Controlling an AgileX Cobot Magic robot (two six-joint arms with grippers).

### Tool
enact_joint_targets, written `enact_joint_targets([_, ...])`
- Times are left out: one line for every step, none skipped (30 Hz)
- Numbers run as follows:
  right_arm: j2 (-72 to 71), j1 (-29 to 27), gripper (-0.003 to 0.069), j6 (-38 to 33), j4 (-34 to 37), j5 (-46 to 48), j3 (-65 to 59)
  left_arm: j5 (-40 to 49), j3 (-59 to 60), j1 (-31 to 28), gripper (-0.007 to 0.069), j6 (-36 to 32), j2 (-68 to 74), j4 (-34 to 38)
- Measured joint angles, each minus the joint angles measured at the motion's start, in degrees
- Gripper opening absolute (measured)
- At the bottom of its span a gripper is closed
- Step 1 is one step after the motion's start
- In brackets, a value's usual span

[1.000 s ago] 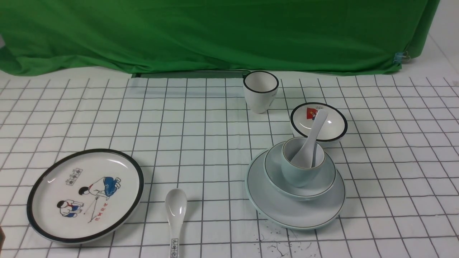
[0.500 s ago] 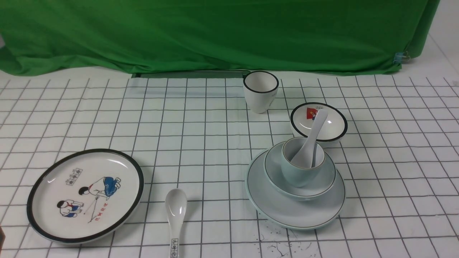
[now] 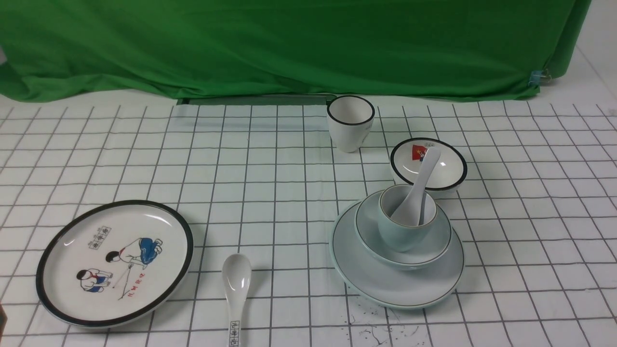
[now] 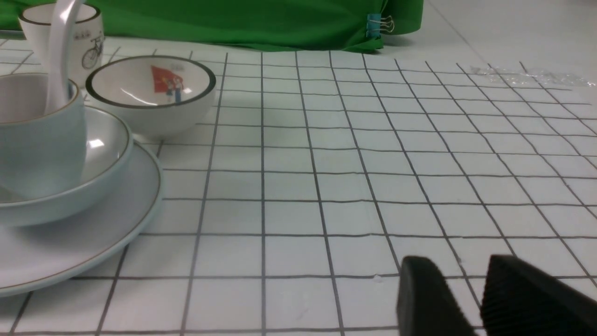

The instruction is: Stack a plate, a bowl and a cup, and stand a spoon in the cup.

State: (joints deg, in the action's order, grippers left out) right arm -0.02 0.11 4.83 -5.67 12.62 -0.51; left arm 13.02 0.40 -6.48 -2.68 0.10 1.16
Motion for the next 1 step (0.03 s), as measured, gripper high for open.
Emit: enact_joint_targets([0.0, 0.0, 0.0238, 0.0, 0.0, 0.0, 0.0, 0.0, 0.0, 0.0, -0.0029, 0.0, 0.0, 0.0])
